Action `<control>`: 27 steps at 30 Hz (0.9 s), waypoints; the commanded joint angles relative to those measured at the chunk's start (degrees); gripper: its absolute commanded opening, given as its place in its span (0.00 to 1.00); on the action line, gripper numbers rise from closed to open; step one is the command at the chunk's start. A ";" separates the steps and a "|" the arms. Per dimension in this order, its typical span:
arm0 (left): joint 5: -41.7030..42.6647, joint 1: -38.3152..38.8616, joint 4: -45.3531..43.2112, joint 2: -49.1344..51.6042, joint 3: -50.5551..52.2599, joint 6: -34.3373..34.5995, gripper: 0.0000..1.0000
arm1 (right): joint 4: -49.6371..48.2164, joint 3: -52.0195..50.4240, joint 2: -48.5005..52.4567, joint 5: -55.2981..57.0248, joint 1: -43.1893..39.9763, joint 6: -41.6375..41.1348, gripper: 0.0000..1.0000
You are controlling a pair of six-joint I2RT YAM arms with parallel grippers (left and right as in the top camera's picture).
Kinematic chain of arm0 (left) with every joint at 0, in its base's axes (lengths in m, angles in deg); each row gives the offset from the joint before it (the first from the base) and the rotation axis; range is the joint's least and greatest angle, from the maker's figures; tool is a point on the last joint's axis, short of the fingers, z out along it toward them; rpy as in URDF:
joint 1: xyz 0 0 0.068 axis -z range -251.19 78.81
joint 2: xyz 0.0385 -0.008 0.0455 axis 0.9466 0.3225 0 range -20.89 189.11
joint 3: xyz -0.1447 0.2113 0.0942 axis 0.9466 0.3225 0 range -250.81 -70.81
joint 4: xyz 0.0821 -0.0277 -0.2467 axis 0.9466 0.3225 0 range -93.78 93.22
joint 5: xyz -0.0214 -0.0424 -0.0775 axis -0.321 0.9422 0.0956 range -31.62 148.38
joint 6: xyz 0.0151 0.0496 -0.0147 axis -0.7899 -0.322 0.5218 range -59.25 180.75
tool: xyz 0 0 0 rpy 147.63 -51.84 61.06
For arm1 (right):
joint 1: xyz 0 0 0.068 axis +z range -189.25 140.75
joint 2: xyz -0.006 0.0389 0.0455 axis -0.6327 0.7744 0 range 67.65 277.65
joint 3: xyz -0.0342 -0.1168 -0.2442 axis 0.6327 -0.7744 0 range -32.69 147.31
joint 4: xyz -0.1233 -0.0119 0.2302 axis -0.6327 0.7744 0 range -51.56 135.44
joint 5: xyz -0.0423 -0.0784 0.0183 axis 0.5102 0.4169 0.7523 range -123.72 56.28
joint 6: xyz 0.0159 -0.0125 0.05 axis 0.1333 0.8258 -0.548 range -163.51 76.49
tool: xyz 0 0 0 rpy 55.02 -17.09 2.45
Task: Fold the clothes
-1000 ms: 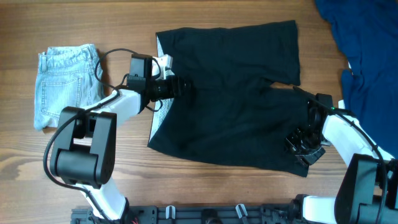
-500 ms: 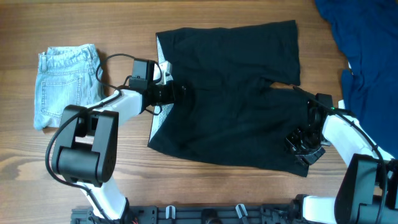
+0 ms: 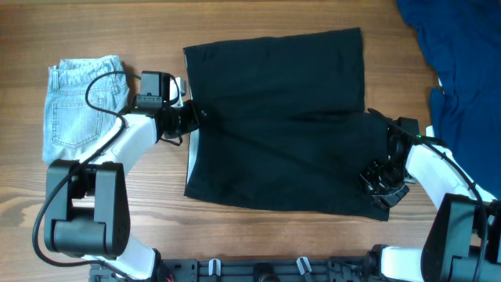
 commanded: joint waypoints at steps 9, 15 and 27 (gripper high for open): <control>-7.67 -0.42 5.35 -0.28 0.28 -0.28 0.27 | 0.33 -0.96 1.03 0.13 -0.24 0.17 0.45; -4.57 -0.46 6.95 -5.11 0.26 -0.28 0.37 | 0.22 -0.96 1.03 0.13 -0.24 0.22 0.45; -1.11 -0.42 43.15 -6.84 0.79 1.70 0.49 | 0.17 -0.96 1.03 -2.43 -0.24 3.19 0.46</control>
